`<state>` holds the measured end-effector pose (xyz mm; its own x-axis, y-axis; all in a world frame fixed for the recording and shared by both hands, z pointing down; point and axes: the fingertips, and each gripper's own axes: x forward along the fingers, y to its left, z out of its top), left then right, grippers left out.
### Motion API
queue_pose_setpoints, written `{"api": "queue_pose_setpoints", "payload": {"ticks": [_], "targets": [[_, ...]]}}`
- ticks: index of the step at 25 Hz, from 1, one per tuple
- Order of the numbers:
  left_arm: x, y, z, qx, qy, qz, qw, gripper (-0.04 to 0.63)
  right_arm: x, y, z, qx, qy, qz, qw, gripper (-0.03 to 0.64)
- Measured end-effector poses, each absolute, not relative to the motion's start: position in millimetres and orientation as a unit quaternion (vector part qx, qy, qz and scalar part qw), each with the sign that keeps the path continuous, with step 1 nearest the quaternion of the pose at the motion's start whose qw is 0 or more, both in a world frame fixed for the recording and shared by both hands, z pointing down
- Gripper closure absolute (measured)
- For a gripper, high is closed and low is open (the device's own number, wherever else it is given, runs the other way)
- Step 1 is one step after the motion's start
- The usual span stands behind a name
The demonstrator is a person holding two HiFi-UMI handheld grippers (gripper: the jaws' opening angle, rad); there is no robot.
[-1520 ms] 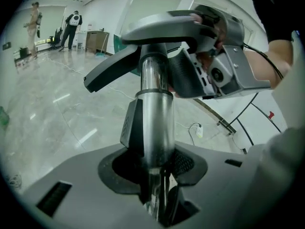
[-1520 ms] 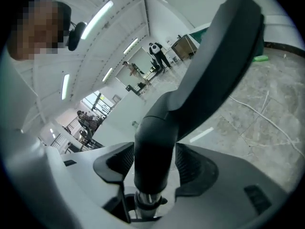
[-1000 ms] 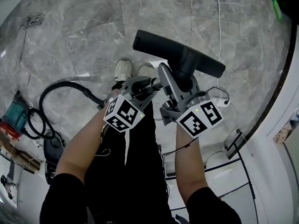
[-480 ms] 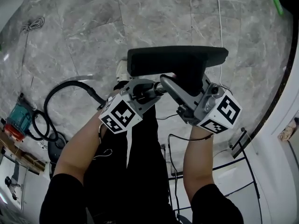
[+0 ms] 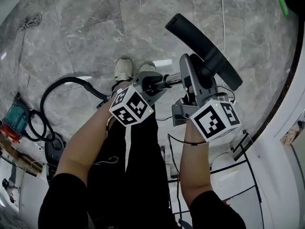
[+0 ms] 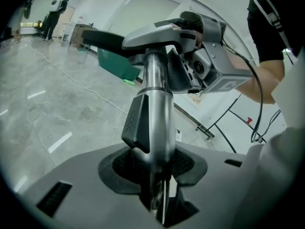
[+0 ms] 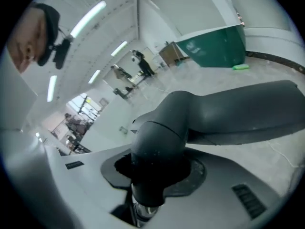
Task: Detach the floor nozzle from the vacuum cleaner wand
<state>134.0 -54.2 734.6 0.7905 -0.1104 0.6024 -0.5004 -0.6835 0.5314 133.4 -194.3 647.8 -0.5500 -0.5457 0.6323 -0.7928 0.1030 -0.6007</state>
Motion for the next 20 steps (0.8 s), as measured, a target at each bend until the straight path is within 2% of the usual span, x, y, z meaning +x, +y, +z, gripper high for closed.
{"api": "queue_pose_setpoints", "payload": {"ticks": [5,8,13,20], "targets": [[128.9,-49.3,733.3,0.887,-0.129,0.275,0.349,0.436,127.6,-193.9,612.0,0.345,-0.826,0.446,0.019,0.469],[103.1,-39.1,761.8,0.866,-0.139,0.309,0.367,0.436,156.7,-220.4,592.1,0.365,-0.825,0.430,-0.028,0.469],[52.2,-43.2,805.3,0.822,-0.220,0.370,0.373,0.436,163.4,-223.5,604.0,0.381,-0.836,0.392,0.050,0.469],[53.5,-50.2,865.4,0.788,-0.215,0.434,0.380,0.436,146.3,-184.8,636.7,0.359,-0.829,0.419,0.093,0.469]]}}
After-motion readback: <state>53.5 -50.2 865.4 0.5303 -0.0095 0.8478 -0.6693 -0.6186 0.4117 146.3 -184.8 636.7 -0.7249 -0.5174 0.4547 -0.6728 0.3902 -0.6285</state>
